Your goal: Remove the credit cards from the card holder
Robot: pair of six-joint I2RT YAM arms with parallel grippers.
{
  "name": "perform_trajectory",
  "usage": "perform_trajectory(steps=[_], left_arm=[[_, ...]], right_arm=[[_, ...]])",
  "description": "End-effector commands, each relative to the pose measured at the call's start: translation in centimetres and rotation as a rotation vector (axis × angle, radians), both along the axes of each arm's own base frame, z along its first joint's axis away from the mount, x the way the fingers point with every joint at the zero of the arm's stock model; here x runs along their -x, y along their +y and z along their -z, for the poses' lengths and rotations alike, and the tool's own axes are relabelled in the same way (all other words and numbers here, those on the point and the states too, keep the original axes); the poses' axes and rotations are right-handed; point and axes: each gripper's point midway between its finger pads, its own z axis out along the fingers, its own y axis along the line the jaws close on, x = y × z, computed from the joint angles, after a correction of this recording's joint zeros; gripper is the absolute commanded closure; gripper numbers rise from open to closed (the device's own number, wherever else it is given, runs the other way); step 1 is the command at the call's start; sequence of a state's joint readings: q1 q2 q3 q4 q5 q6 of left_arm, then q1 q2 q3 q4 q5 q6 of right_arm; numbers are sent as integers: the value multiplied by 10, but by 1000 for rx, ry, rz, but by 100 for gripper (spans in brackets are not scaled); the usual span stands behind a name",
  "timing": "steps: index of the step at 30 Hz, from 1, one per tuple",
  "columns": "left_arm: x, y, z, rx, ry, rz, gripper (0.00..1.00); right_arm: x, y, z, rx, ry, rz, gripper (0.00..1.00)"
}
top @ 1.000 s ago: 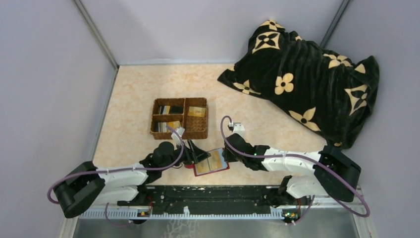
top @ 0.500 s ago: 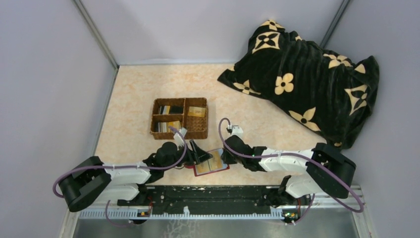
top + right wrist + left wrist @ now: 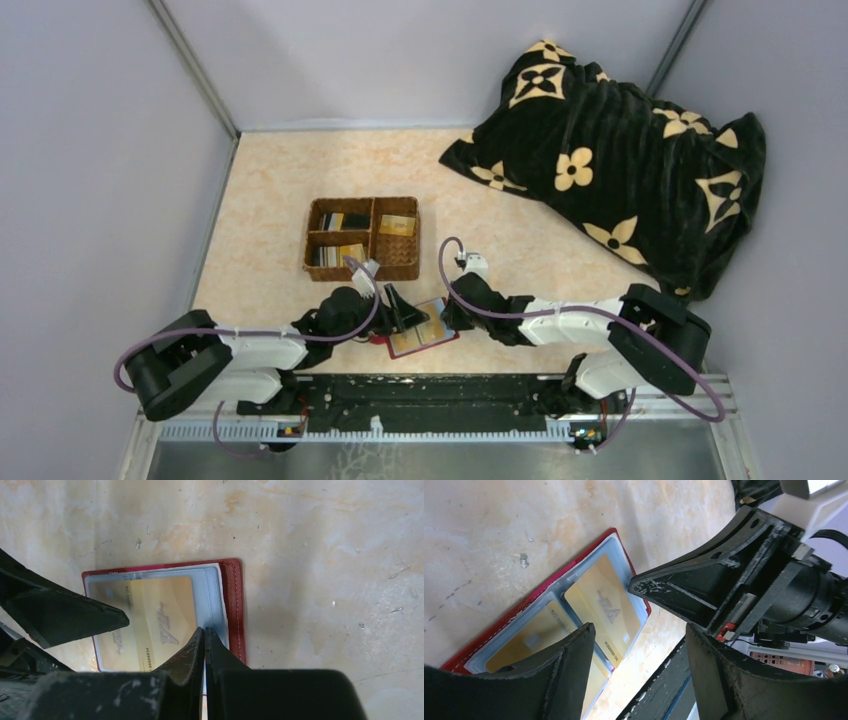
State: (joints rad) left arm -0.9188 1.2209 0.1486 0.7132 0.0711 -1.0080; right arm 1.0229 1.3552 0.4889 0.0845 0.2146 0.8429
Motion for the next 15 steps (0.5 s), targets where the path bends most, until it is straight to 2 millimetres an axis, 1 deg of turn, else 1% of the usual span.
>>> perform_trajectory(steps=[1, 6, 10, 15], left_arm=[[0, -7, -3, 21, 26, -2, 27], [2, -3, 5, -23, 58, -41, 27], [1, 1, 1, -42, 52, -58, 27], [2, 5, 15, -91, 77, -68, 26]], right_arm=[[5, -2, 8, 4, 27, 1, 100], [5, -3, 9, 6, 26, 5, 100], [5, -2, 11, 4, 29, 1, 100], [6, 0, 11, 0, 33, -4, 100]])
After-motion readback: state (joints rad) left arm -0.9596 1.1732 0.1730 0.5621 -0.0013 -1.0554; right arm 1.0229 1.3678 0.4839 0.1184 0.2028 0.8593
